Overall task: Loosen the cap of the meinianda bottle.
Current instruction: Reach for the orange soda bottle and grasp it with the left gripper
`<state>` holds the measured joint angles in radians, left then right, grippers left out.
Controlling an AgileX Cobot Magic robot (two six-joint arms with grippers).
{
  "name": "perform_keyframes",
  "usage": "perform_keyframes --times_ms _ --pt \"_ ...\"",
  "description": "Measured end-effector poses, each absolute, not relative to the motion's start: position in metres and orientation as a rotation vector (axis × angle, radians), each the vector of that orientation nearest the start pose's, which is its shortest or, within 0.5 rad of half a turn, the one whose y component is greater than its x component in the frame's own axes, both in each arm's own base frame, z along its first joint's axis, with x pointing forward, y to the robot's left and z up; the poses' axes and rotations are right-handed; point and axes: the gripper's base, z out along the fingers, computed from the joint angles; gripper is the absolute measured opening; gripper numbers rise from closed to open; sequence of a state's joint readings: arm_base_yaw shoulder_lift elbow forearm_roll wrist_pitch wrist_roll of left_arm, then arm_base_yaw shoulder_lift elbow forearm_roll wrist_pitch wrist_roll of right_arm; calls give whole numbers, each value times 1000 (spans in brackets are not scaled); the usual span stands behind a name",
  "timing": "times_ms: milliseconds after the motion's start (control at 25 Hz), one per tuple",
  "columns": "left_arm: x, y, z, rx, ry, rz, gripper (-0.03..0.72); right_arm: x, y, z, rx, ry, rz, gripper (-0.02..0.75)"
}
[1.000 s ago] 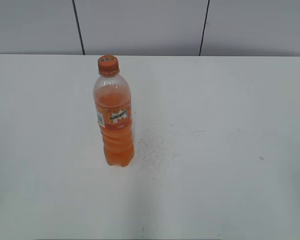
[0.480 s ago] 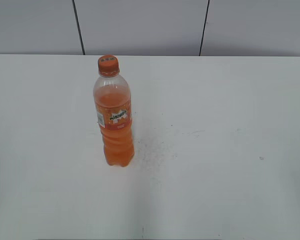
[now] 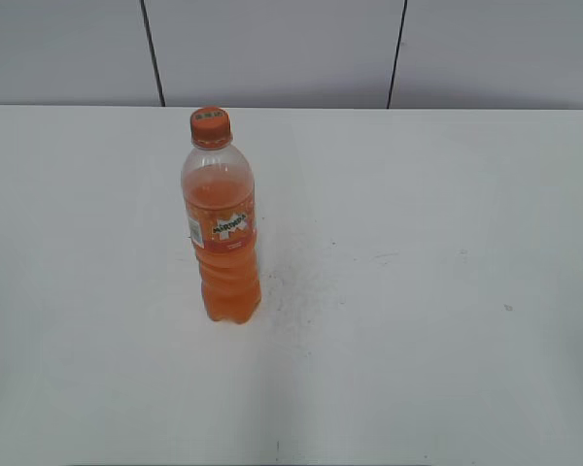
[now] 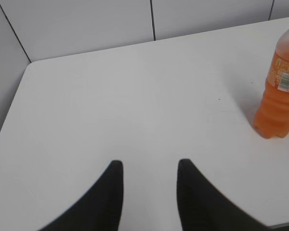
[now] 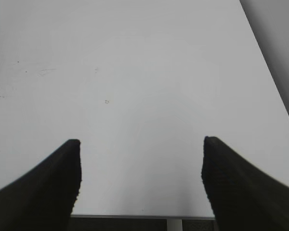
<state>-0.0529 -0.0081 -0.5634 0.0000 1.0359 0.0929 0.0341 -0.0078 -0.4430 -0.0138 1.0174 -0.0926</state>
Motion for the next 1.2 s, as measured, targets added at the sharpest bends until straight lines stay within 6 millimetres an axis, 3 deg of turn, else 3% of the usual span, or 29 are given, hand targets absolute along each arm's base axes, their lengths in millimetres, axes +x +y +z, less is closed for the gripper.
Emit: perform_keyframes --times_ms 400,520,640,720,1000,1200 --pt "-12 1 297 142 1948 26 255 2 -1 265 -130 2046 -53 585" --pt "-12 1 297 142 1952 26 347 2 -1 265 -130 2046 -53 585" --pt "-12 1 297 142 1951 26 512 2 -1 265 -130 2046 -53 585" --pt "-12 1 299 141 1934 27 571 2 -1 265 -130 2046 -53 585" --pt "-7 0 324 122 1675 30 562 2 -1 265 -130 2046 -53 585" --pt "18 0 325 118 1577 42 561 2 -1 265 -130 2046 -53 585"
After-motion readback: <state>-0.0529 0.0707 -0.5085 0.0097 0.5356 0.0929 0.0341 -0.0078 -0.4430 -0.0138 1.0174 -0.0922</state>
